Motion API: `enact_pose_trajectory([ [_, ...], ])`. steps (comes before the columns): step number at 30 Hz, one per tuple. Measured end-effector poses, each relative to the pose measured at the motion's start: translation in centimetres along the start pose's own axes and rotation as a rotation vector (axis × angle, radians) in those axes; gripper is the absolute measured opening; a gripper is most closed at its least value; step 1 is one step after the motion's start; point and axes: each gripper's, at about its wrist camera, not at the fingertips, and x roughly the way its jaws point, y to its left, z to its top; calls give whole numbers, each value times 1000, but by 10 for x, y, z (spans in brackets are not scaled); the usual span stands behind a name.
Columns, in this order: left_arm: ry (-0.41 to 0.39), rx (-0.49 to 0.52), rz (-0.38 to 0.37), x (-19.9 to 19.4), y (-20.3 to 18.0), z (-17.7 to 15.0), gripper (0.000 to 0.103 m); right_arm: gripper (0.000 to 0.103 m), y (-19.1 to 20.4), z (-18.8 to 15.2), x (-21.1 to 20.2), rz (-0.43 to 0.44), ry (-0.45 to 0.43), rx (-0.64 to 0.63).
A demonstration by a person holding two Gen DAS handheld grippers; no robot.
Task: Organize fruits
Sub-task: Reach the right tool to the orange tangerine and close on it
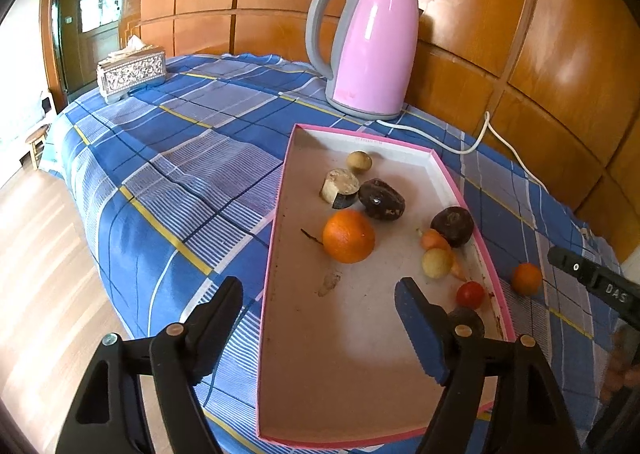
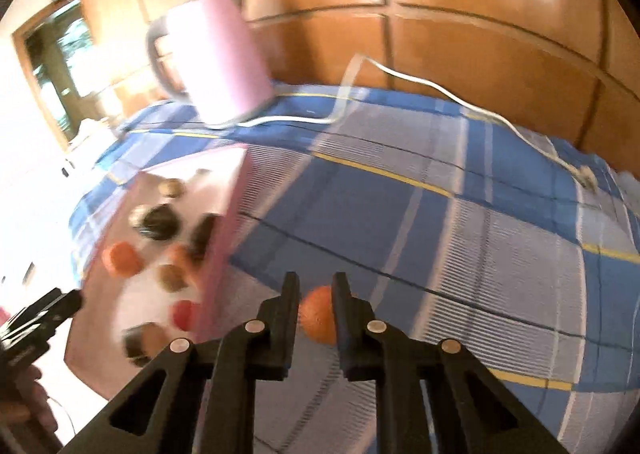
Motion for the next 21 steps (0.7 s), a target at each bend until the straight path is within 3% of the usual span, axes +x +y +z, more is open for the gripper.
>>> enact_pose_trajectory([
  [4, 6, -12, 4, 2, 4, 0, 80, 16, 16, 7, -5, 6, -20, -45],
  [8, -5, -22, 7, 1, 6, 1, 80, 16, -13, 7, -11, -46, -34, 60],
  [10, -42, 14, 17, -7, 0, 3, 82, 23, -36, 3, -13, -59, -18, 138],
  [12, -89, 71, 2, -16, -11, 3, 89, 37, -55, -3, -12, -64, 6, 206],
  [13, -108, 99, -15, -20, -18, 3, 92, 38, -60, -6, -12, -66, 11, 218],
  [17, -57, 115, -66, -14, -28, -1, 92, 54, -58, -7, 3, -44, 44, 214],
  [21, -8, 127, -93, -5, -31, -6, 92, 56, -40, -2, 20, -26, 70, 158],
])
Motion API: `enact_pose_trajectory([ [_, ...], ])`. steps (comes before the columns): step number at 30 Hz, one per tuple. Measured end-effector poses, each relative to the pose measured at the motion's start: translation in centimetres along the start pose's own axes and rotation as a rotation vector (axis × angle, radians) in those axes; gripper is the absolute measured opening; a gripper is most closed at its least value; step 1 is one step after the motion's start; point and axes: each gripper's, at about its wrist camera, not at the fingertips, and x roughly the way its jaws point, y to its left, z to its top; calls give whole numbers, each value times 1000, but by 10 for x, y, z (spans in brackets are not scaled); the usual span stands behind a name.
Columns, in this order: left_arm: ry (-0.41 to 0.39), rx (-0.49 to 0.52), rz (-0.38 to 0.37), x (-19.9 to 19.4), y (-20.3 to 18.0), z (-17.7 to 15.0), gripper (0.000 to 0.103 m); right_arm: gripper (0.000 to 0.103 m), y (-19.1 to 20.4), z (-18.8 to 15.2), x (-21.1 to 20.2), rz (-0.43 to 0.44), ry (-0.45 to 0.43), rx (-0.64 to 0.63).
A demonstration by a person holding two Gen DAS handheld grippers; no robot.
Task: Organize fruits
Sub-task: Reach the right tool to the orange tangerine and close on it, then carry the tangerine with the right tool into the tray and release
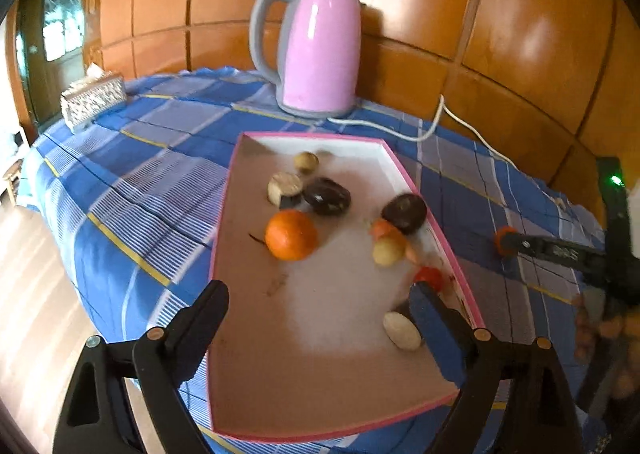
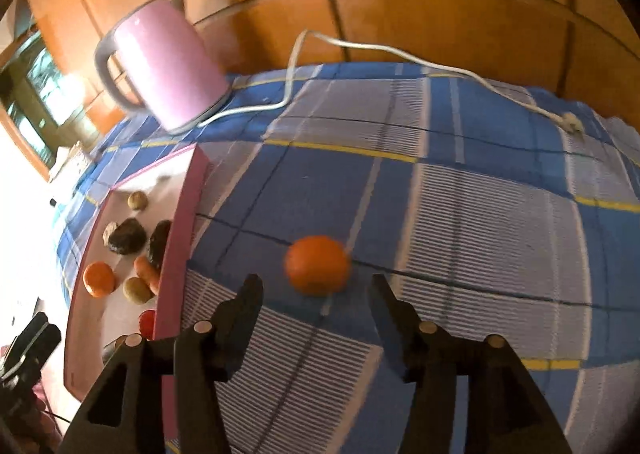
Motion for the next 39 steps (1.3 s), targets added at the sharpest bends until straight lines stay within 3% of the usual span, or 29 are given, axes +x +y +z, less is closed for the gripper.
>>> enact_pose_trajectory([
  [5, 28, 48, -52, 5, -11, -4, 92, 60, 3, 9, 19, -85, 2, -23],
  [10, 37, 91, -72, 8, -21, -6, 92, 59, -22, 20, 33, -132, 23, 38],
  [11, 37, 95, -70, 8, -22, -6, 92, 58, -26, 20, 33, -136, 29, 46],
  [14, 36, 94, -58, 10, -21, -5, 92, 37, -37, 23, 40, -143, 39, 58],
  [21, 47, 36, 8, 14, -7, -5, 92, 35, -42, 30, 40, -132, 16, 63],
  [25, 49, -35, 53, 15, 7, -4, 94, 35, -31, 23, 22, -68, -19, 36],
  [28, 21, -96, 84, 10, 21, 0, 102, 35, -12, 16, 6, -15, -41, -17],
  [32, -3, -151, 131, 6, 37, 4, 103, 35, 18, 9, -11, 88, -58, -75],
  [39, -26, -197, 154, 1, 54, 5, 103, 35, 89, -1, -14, 222, -18, -232],
])
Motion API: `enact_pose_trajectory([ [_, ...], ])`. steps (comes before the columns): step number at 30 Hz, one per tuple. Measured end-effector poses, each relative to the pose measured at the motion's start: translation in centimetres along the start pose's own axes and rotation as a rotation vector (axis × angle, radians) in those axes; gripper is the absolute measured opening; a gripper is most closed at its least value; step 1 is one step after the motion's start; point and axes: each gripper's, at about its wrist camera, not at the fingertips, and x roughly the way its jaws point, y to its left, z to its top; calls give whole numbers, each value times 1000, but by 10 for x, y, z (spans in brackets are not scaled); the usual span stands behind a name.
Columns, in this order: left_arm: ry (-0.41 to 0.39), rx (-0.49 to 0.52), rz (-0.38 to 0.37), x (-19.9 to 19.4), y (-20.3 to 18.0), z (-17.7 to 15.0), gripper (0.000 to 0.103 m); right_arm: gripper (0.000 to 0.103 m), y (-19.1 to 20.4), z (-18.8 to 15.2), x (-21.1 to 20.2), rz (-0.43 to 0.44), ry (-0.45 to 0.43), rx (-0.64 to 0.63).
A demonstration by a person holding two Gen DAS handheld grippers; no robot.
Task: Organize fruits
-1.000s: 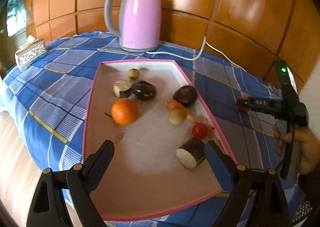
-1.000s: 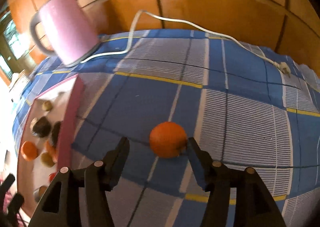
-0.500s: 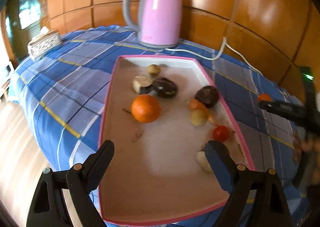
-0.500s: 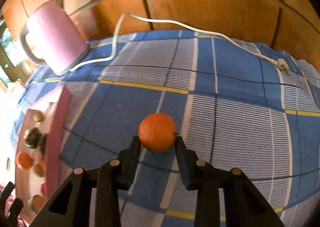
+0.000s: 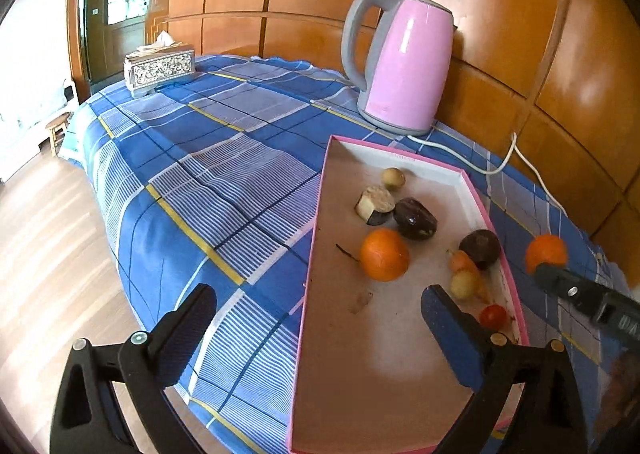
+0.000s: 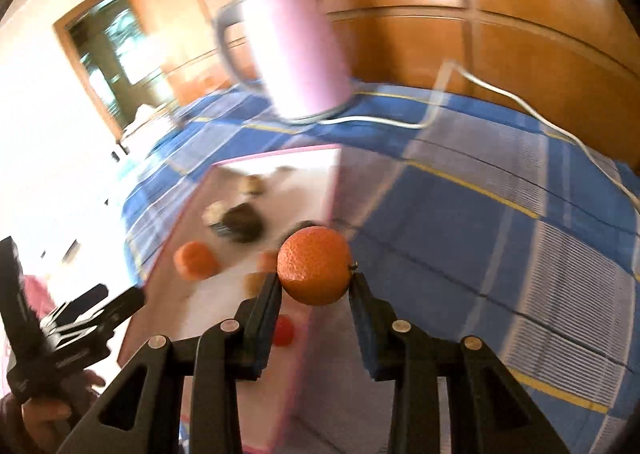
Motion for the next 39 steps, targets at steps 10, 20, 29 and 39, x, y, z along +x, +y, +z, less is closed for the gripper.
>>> enact_pose_trajectory([
  [10, -6, 0, 14, -1, 4, 0, 103, 35, 55, 5, 32, 42, 75, -101],
  [20, 18, 5, 17, 4, 4, -2, 103, 36, 73, 10, 69, 13, 133, -121],
  [29, 13, 13, 13, 3, 1, -3, 103, 36, 65, 4, 61, 9, 114, -96],
  [39, -12, 66, -3, -7, -15, -6, 103, 44, 52, -6, 22, -100, 6, -47],
])
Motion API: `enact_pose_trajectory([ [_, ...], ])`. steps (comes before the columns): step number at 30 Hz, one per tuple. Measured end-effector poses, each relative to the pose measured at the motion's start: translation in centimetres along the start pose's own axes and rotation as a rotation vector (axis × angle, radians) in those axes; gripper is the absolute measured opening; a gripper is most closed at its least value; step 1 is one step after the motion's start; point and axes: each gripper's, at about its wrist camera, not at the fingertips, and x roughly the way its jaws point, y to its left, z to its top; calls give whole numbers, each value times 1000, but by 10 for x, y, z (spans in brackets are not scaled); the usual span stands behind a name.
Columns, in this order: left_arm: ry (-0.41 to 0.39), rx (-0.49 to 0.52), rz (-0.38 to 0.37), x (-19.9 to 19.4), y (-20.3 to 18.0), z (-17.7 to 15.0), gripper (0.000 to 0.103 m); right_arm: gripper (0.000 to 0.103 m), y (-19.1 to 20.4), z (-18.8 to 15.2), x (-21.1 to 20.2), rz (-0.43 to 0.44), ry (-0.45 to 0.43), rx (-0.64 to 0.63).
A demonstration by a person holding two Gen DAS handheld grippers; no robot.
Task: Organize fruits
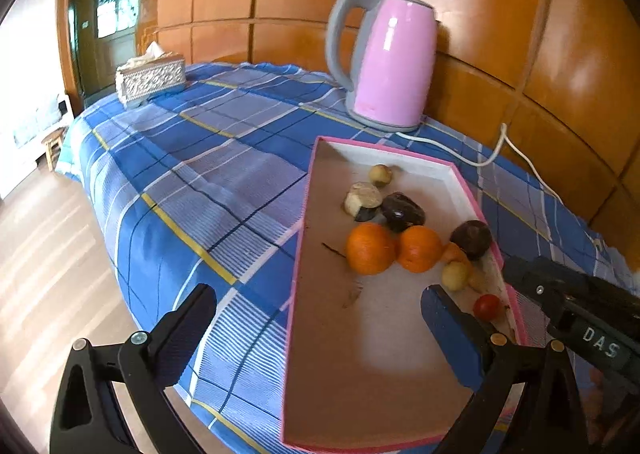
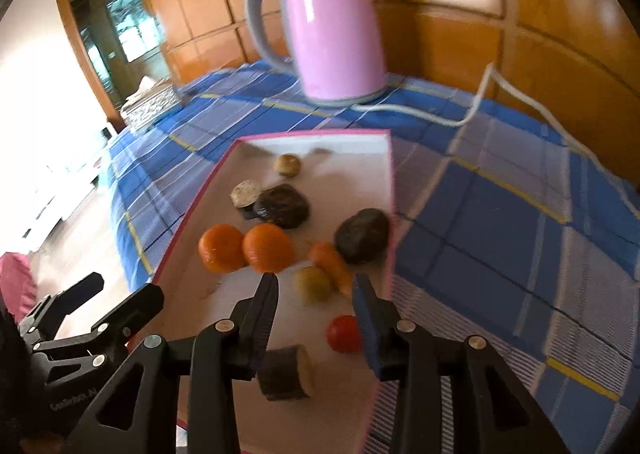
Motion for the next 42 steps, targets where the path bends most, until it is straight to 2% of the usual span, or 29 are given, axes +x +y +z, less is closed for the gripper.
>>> enact_pose_trajectory([
  [2, -11, 20, -9, -5, -7, -2, 103, 52, -3, -4, -11, -46, -33, 6],
  [6, -34, 60, -26, -16, -19, -5, 103, 54, -9, -15, -29, -127, -86, 26],
  [9, -56, 74, -41, -27, -25, -5, 103, 62, -16, -26, -41, -171, -108, 50],
  [14, -82, 87, -27, -38, -33, -4, 103, 62, -23, -39, -49, -205, -113, 75],
  [19, -84, 106, 6, -41, -38, -9, 103, 62, -25, -46, -53, -209, -114, 89],
  [27, -126, 71, 40, -46, -32, -9, 103, 62, -24, -49, -57, -211, -123, 91],
  [42, -98, 56, 29, -41, -28, -10, 103, 62, -22, -50, -56, -207, -118, 81],
])
